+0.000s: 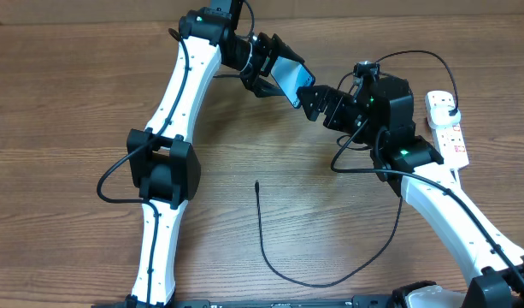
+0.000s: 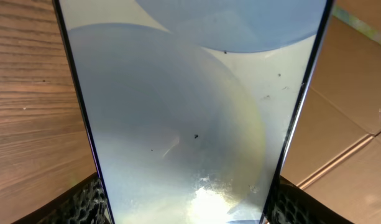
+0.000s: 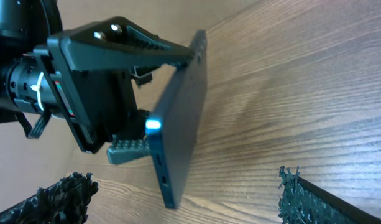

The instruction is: Plug charger to phone and switch on socket

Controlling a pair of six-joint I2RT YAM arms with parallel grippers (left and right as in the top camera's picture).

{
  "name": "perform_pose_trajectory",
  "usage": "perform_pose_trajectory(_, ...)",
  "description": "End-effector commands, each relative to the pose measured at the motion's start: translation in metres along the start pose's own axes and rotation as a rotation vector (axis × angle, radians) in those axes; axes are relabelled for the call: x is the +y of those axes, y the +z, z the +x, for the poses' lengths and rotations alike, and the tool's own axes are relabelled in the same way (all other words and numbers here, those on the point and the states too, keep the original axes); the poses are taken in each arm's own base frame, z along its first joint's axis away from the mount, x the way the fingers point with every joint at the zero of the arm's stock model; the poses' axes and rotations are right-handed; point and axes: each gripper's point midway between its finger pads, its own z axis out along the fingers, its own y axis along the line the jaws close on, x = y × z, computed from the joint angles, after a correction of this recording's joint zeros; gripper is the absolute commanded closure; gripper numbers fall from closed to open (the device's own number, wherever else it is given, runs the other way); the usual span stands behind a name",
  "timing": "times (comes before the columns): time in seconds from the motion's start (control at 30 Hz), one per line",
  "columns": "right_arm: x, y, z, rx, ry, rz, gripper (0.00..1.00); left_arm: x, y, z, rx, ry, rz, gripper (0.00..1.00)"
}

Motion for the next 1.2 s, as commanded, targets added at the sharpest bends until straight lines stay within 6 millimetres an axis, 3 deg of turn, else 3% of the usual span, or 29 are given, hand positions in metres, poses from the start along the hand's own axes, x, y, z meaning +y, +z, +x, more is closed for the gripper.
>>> perform_pose_trajectory(0.0,0.008,0.0,-0.015,-0.049,0.002,-0.004,0.0,-0.012,0.002,0.009,0.003,0.014,0.014,0.96)
perform_pose_trajectory(0.47,-0.006,0.012,-0.007,-0.024,0.034,0.033,0.01,-0.02,0.027,0.03,0.036,0.035,0.003,0.96)
perform_pose_trajectory(0.8,-0.009,0.012,-0.009,-0.038,0.031,0.051,0.18,-0.023,0.04,0.043,0.059,0.047,-0.004,0.96)
perform_pose_trajectory(1.03,-0.009,0.012,-0.01,-0.041,0.031,0.053,0.39,-0.024,0.046,0.049,0.069,0.055,-0.011,0.96)
perform_pose_trajectory(1.17,-0.009,0.012,-0.01,-0.042,0.031,0.053,0.46,-0.024,0.049,0.052,0.075,0.059,-0.015,0.96)
